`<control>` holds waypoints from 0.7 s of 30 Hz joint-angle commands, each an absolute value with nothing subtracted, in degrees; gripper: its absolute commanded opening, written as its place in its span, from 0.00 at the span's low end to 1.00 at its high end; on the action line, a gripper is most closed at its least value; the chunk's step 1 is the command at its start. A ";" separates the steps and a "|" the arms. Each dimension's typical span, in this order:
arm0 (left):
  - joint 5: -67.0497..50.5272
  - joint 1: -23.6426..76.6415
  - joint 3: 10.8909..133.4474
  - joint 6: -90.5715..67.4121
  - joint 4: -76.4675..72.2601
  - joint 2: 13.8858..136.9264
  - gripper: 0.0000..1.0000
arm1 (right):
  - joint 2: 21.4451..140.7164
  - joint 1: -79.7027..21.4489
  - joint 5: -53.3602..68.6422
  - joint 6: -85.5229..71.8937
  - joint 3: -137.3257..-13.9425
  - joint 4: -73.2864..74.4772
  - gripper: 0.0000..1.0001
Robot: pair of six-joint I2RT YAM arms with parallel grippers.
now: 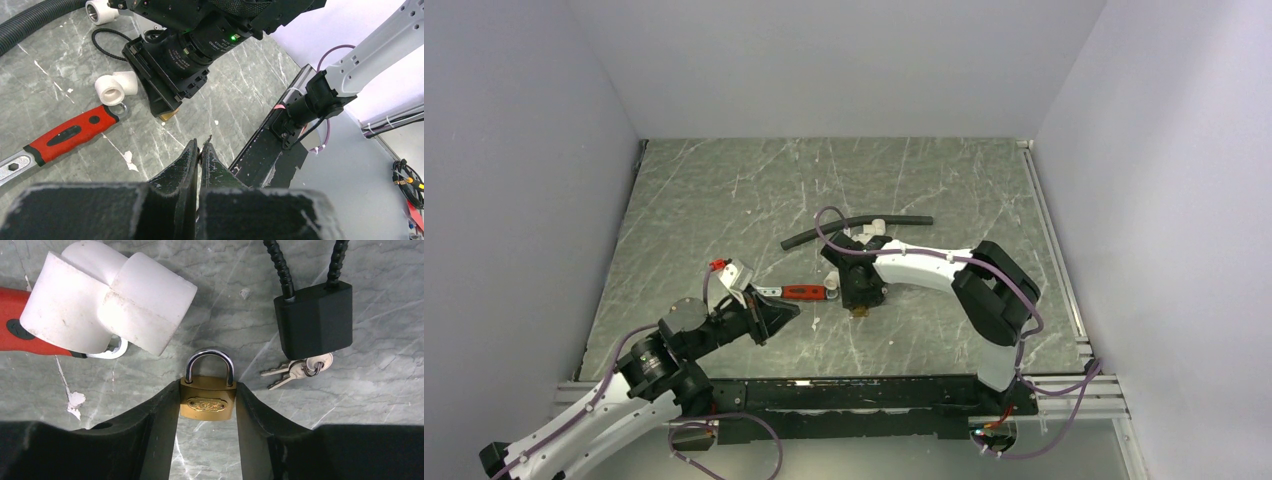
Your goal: Unlock with the key
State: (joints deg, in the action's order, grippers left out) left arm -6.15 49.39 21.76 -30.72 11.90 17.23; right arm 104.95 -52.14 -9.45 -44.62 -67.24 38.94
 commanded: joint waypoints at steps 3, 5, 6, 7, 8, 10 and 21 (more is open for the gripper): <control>-6.06 49.57 21.45 -30.55 10.31 17.44 0.00 | 105.98 -52.60 -5.17 -46.07 -67.03 38.16 0.44; -6.27 49.62 21.48 -30.50 9.82 17.94 0.00 | 107.10 -52.85 -5.74 -45.90 -68.07 39.33 0.44; -6.32 49.63 21.64 -30.43 9.84 18.21 0.00 | 107.28 -52.95 -6.19 -45.76 -68.45 39.68 0.43; -6.33 49.64 21.74 -30.42 9.89 18.41 0.00 | 107.50 -52.99 -6.45 -45.61 -68.61 39.65 0.39; -6.33 49.60 21.81 -30.41 9.93 18.53 0.00 | 107.68 -53.00 -6.12 -45.30 -68.64 39.45 0.21; -6.25 49.58 21.75 -30.47 9.65 18.57 0.00 | 107.56 -52.89 -5.92 -44.97 -68.91 39.20 0.00; -4.87 49.60 24.29 -29.92 7.47 20.30 0.00 | 89.92 -49.52 -6.43 -49.42 -67.71 32.66 0.00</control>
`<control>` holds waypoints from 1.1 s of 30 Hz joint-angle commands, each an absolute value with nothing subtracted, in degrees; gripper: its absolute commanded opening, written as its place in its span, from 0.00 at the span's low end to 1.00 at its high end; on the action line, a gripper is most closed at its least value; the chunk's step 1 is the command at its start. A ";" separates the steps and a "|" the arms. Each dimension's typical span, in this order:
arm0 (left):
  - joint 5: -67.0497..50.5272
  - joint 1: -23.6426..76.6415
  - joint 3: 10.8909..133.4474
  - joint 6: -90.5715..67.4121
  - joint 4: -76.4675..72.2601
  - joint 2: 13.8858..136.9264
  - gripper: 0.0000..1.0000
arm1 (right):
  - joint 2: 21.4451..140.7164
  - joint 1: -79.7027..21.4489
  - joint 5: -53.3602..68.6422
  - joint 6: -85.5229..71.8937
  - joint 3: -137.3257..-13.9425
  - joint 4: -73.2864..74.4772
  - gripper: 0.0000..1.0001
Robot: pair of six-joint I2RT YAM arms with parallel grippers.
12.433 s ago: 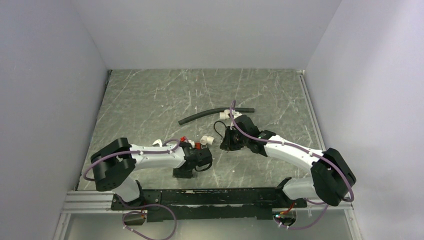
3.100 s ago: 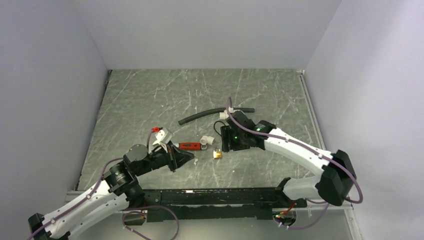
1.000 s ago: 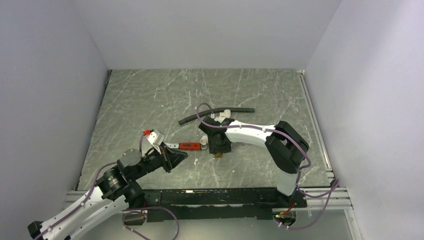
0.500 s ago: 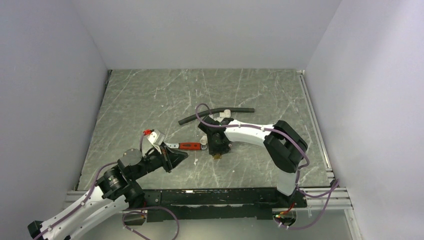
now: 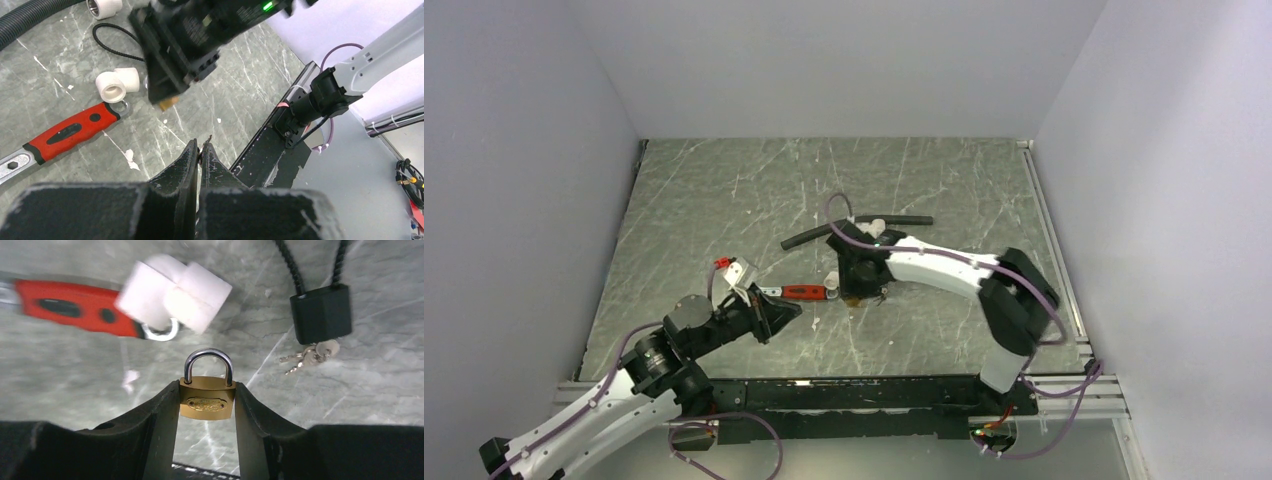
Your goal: Unlock with the key
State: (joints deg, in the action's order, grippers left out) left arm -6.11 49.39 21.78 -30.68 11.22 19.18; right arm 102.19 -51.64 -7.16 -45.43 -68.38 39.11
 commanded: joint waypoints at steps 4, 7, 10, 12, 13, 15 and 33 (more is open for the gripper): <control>-3.97 49.64 24.88 -29.12 3.73 21.65 0.00 | 78.36 -48.15 -5.79 -55.31 -62.44 22.65 0.00; -2.99 49.60 24.20 -29.38 -2.17 22.65 0.00 | 69.73 -47.48 -7.73 -61.59 -58.71 17.42 0.00; -0.23 49.60 21.22 -30.69 -12.31 23.95 0.00 | 62.85 -47.25 -10.38 -71.10 -53.10 9.81 0.00; 4.18 49.71 18.23 -31.59 -21.76 25.42 0.00 | 59.72 -47.22 -11.36 -76.38 -49.33 4.05 0.00; 5.58 49.72 16.53 -31.84 -27.71 26.44 0.00 | 58.66 -47.12 -12.25 -78.61 -47.90 2.64 0.00; 7.78 49.78 14.11 -31.77 -38.57 29.70 0.00 | 57.42 -47.16 -14.27 -83.98 -47.46 3.13 0.00; 14.39 55.93 19.68 -24.89 -80.33 64.96 0.00 | 56.96 -49.80 -22.84 -101.39 -48.62 3.25 0.00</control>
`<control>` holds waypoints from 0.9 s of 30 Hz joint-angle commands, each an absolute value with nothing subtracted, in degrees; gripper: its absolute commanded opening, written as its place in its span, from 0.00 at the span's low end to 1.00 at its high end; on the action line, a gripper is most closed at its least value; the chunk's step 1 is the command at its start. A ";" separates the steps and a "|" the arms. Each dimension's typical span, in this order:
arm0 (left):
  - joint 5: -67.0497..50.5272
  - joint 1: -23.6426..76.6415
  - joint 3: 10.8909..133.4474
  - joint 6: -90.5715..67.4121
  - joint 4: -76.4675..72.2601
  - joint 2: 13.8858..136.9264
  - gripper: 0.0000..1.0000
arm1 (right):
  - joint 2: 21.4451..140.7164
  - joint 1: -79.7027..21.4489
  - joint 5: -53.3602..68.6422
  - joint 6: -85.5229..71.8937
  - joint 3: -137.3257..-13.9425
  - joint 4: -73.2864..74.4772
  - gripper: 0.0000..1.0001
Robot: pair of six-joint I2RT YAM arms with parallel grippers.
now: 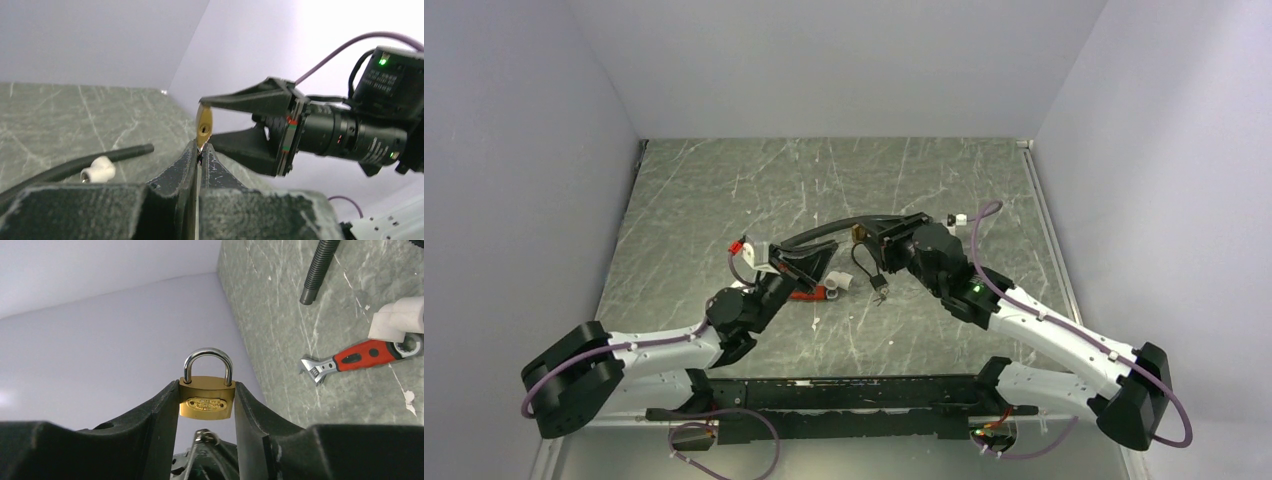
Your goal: Unlock with the key
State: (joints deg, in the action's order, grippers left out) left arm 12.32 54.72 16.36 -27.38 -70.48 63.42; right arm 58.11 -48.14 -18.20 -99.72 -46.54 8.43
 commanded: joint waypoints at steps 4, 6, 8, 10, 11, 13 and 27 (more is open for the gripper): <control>16.11 57.32 21.10 -23.21 -80.04 66.18 0.00 | 55.71 -51.48 -25.39 -101.12 -47.63 2.96 0.00; 16.37 57.66 21.42 -22.91 -79.98 66.64 0.00 | 55.35 -51.74 -25.68 -100.88 -47.10 2.18 0.00; 16.27 57.81 21.60 -22.98 -79.75 67.15 0.00 | 55.10 -51.89 -26.12 -100.82 -46.98 2.12 0.00; 16.47 57.98 21.69 -22.94 -79.75 67.40 0.00 | 54.79 -51.96 -26.57 -100.72 -47.10 2.42 0.00; 16.48 58.05 21.71 -22.80 -79.75 67.44 0.00 | 54.69 -51.95 -26.73 -100.68 -47.11 2.41 0.00; 16.86 58.18 21.69 -22.48 -79.24 67.35 0.00 | 54.44 -51.96 -27.02 -100.50 -47.03 2.26 0.00; 17.00 58.45 22.98 -21.15 -78.92 69.17 0.00 | 56.03 -52.32 -25.39 -99.54 -47.00 0.55 0.00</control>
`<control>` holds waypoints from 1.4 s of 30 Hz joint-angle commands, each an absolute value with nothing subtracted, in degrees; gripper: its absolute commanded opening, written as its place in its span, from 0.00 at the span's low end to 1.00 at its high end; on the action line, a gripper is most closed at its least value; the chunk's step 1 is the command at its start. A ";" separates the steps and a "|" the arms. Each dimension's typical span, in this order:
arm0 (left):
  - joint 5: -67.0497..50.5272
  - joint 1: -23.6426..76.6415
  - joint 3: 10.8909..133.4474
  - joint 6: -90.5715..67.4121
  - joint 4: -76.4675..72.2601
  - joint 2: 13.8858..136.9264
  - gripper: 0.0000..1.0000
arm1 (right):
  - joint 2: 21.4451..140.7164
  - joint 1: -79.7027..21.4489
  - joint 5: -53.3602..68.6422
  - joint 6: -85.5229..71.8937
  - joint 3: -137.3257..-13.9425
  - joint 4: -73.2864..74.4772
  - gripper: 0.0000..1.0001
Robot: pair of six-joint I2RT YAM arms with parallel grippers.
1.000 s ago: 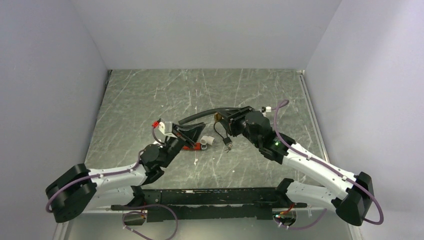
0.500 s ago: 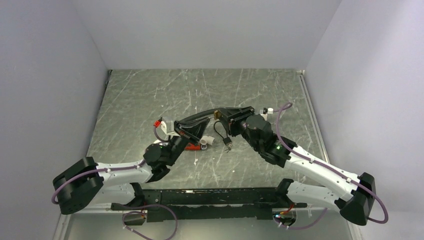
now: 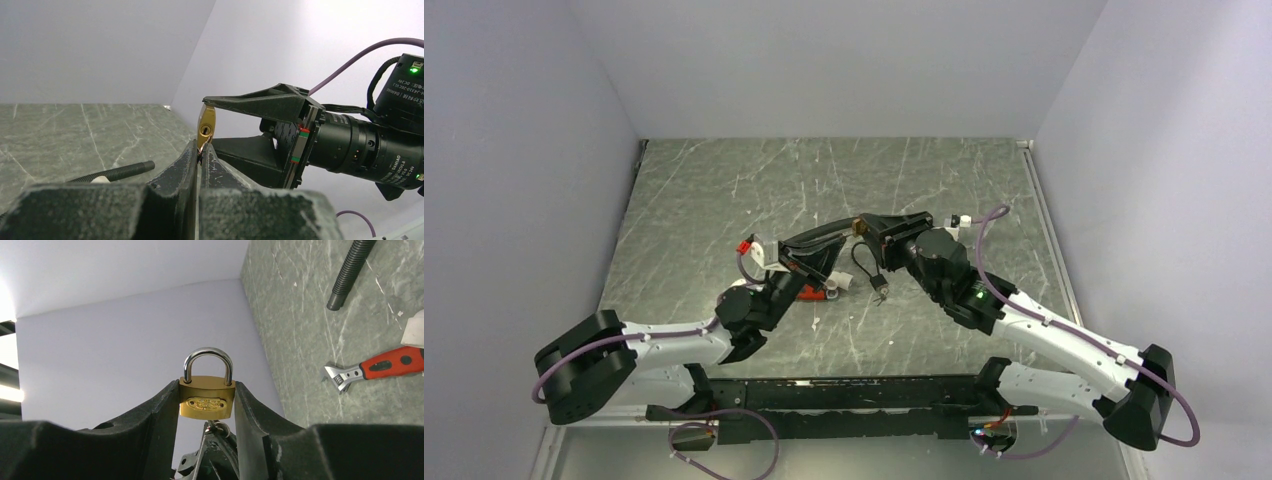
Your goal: Unlock with the key
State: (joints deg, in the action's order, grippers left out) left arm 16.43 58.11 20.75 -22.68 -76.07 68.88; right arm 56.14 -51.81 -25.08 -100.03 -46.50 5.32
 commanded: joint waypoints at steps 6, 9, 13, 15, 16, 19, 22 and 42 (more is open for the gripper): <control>17.38 58.45 23.55 -20.40 -78.49 69.27 0.00 | 55.94 -52.56 -26.19 -98.69 -47.03 0.28 0.00; 17.55 58.45 23.81 -20.28 -78.36 69.41 0.00 | 56.32 -52.73 -26.03 -98.55 -47.11 0.36 0.00; 18.25 58.45 23.52 -20.24 -79.25 69.46 0.00 | 56.09 -52.82 -26.17 -98.58 -46.51 0.26 0.00; 18.33 58.45 23.47 -20.18 -78.78 69.08 0.00 | 55.95 -52.90 -26.34 -98.45 -46.54 0.26 0.00; 18.47 58.45 23.52 -20.17 -78.41 68.86 0.00 | 55.90 -52.91 -26.36 -98.45 -46.50 0.26 0.00; 18.48 58.45 23.31 -19.96 -78.13 68.50 0.00 | 55.81 -52.91 -26.62 -98.30 -46.41 -1.04 0.00; 18.78 58.50 23.02 -20.03 -77.84 68.22 0.00 | 55.68 -52.91 -26.95 -98.36 -46.25 -1.36 0.00; 19.19 58.54 22.26 -20.01 -77.89 66.89 0.00 | 54.67 -52.91 -28.29 -98.36 -44.99 -2.70 0.00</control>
